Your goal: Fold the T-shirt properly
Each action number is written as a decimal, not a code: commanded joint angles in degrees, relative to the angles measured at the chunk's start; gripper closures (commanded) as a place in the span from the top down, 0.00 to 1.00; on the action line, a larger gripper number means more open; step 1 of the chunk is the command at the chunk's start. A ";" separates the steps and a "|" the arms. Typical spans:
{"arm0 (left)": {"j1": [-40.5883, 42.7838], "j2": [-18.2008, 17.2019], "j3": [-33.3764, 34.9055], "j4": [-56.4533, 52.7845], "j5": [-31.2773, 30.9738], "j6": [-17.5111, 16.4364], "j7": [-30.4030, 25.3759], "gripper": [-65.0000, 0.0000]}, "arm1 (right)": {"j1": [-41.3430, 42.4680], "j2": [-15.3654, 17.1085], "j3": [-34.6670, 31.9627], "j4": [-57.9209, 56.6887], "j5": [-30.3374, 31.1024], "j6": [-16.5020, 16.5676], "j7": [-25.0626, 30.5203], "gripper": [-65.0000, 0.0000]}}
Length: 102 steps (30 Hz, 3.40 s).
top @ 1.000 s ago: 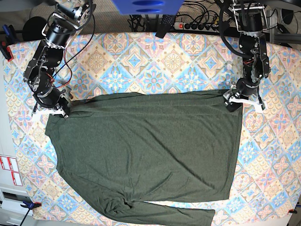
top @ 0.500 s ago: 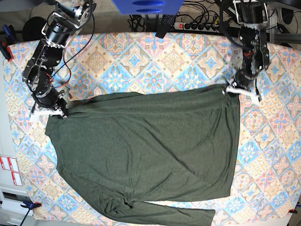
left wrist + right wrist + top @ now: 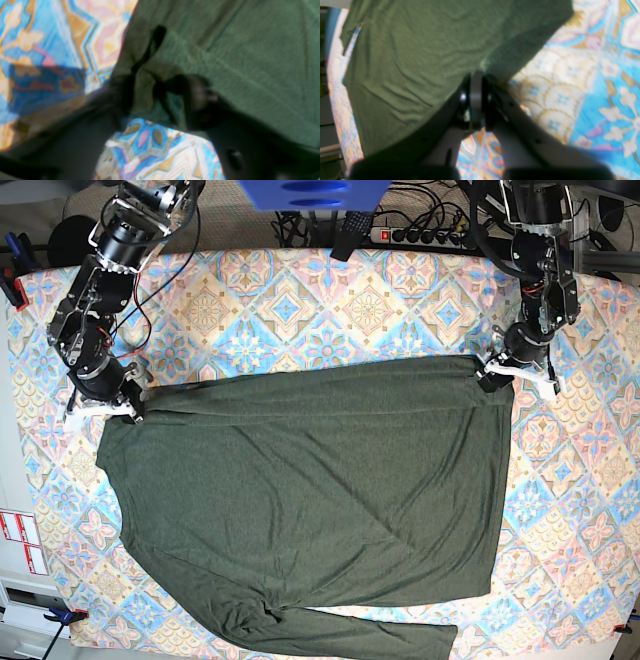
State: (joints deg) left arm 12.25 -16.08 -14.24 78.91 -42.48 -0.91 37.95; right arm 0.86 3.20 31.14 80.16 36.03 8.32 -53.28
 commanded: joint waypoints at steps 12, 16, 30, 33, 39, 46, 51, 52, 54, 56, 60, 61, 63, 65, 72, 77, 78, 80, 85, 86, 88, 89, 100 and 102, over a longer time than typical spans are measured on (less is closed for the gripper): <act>3.09 -0.94 -0.57 0.60 0.50 0.69 0.33 0.92 | 0.94 0.89 0.12 1.03 0.76 0.43 0.75 0.00; 5.64 -2.61 -1.36 3.77 0.41 0.69 0.33 0.92 | 0.94 0.89 0.12 1.03 0.76 0.43 0.75 0.00; 3.53 -0.06 -1.63 1.04 1.20 0.69 0.33 0.91 | 0.94 0.89 0.03 1.03 0.76 0.43 0.66 0.00; 1.86 -0.14 1.89 -1.77 0.68 0.69 0.24 0.91 | 0.94 0.89 0.03 1.03 0.76 0.43 0.66 0.00; 1.33 0.12 5.40 -2.04 0.59 0.69 -0.02 0.71 | 0.94 0.89 0.03 1.11 0.76 0.43 0.66 0.00; 1.33 1.88 6.11 -1.95 0.59 0.69 0.16 0.24 | 0.94 0.89 0.03 1.11 0.76 0.43 0.57 0.00; 1.42 1.88 6.11 -1.77 0.50 0.69 0.07 0.20 | 0.94 0.80 0.03 1.11 0.76 0.43 0.57 0.00; 1.42 1.88 6.02 -1.33 0.50 0.69 -0.02 0.17 | 0.94 0.80 0.03 1.11 0.76 0.43 0.57 0.00; 1.77 1.79 5.58 0.51 0.50 0.69 -0.11 0.07 | 0.94 0.80 0.03 1.11 0.76 0.43 0.49 0.00; 2.56 1.79 4.09 2.27 0.50 0.69 0.16 0.00 | 0.85 0.80 0.03 1.11 0.85 0.43 0.49 0.00; 3.53 1.70 0.92 4.21 0.59 0.69 0.16 0.00 | 0.85 0.80 0.03 1.11 4.10 0.43 0.40 0.00; 3.53 1.70 0.39 4.65 0.59 0.69 0.24 0.00 | 0.85 0.80 0.03 1.11 4.63 0.43 0.40 0.00; 3.88 1.61 -0.75 6.14 0.59 0.69 0.24 0.00 | 0.85 0.80 0.03 1.11 4.89 0.43 0.40 0.00; 3.88 1.61 -1.54 7.90 0.59 0.69 0.16 0.00 | 0.85 0.80 0.03 1.11 4.98 0.43 0.40 0.00; -0.07 1.88 -2.24 11.50 0.50 0.69 -0.02 0.00 | 1.11 0.80 0.03 1.11 4.54 0.43 0.66 0.00; -4.82 1.97 -2.60 11.33 0.50 0.69 0.07 0.00 | 2.87 0.80 0.03 0.41 4.45 0.43 0.92 0.00; -5.70 1.97 -2.60 11.33 0.50 0.69 0.16 0.00 | 3.49 0.80 0.03 0.32 4.45 0.43 0.92 0.00; -7.37 1.97 -2.86 11.24 0.68 0.69 0.24 0.00 | 4.63 0.80 -0.06 -0.47 4.45 0.43 0.92 0.00; -12.91 1.88 -2.86 5.09 0.59 0.69 -0.02 0.00 | 8.50 0.80 -0.06 -5.48 4.45 0.43 1.01 0.00; -13.97 1.79 -2.86 3.68 0.59 0.69 -0.02 0.00 | 9.38 0.80 -0.06 -6.18 4.45 0.43 1.01 0.00; -15.46 1.79 -2.86 1.92 0.59 0.69 -0.11 0.00 | 10.96 0.89 -0.06 -7.41 4.45 0.43 1.01 0.00; -16.25 1.79 -2.95 1.13 0.59 0.69 -0.11 0.00 | 11.75 0.89 -0.06 -8.12 4.36 0.43 1.01 0.00; -23.99 1.70 -2.95 -4.85 0.94 0.69 -0.20 0.00 | 16.24 1.06 0.03 -15.50 4.36 0.43 4.27 0.00; -24.43 1.70 -2.95 -4.85 0.85 0.69 -0.20 0.00 | 17.29 1.15 0.03 -15.85 4.36 0.43 4.27 0.00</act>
State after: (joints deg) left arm -10.52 -13.65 -16.88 73.06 -41.19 0.25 38.85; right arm 15.99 3.68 31.24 63.22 39.11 7.79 -49.95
